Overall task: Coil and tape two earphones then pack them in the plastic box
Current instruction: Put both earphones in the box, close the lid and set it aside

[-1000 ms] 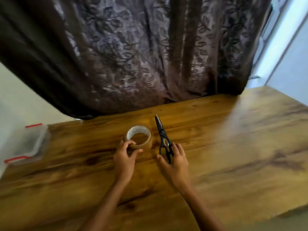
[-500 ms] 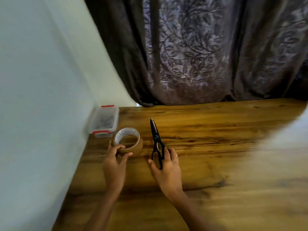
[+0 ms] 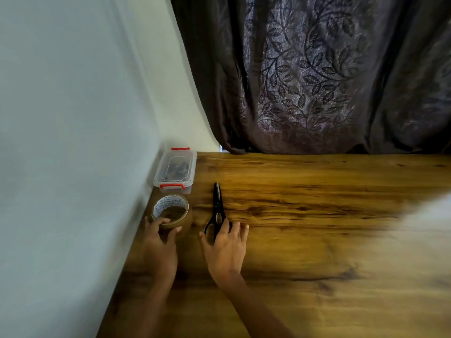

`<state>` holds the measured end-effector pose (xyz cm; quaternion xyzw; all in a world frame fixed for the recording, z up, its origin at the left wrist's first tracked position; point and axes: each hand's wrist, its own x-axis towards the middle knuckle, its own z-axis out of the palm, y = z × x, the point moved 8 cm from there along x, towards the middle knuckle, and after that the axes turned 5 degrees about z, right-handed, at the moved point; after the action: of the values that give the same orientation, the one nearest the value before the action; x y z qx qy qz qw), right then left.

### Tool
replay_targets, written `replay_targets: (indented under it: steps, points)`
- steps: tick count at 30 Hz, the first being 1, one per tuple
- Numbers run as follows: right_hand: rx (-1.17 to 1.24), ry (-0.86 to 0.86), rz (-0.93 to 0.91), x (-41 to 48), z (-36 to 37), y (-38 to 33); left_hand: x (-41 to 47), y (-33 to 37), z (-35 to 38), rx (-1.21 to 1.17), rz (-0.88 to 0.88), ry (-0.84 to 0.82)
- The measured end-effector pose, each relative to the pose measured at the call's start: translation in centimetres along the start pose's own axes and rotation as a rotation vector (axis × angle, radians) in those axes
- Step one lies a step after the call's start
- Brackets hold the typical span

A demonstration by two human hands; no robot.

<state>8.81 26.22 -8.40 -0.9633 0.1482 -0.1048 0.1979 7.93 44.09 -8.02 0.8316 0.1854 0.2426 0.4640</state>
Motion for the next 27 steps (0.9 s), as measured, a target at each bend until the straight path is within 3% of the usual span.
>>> replay_targets:
  steps: [21,27]
  points:
    - [-0.059,0.045,-0.055,-0.1,1.5,-0.3,-0.1,-1.4,0.4,0.041,-0.036,0.057]
    - [0.009,0.067,-0.057,0.2,0.2,0.2,-0.2,0.9,0.3,0.149,0.069,0.100]
